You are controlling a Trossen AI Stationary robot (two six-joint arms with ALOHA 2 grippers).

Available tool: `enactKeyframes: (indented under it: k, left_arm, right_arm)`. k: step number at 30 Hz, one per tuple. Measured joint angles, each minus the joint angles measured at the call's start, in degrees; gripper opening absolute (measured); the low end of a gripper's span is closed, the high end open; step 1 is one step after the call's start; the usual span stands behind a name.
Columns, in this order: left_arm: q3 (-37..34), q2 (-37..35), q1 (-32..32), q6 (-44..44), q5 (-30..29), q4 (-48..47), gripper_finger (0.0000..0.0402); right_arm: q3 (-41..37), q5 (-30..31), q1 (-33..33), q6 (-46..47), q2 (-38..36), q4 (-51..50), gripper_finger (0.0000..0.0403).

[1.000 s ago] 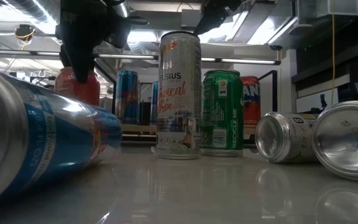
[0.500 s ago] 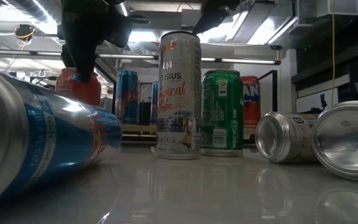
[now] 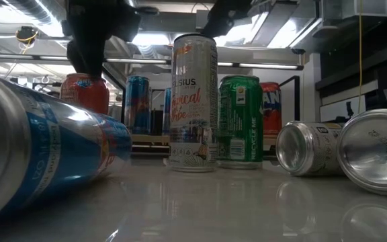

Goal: Sort soda cans
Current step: Put the orange soda can on the shelf and align with the other orange soda can

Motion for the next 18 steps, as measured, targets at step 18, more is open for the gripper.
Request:
enactKeyframes:
  k: [18]
  left_arm:
    - [0.0,-13.3,-4.6,-4.3,10.9,-3.3,0.0336]
  right_arm:
    - [0.0,0.0,4.5,0.0,7.0,12.9,0.0397]
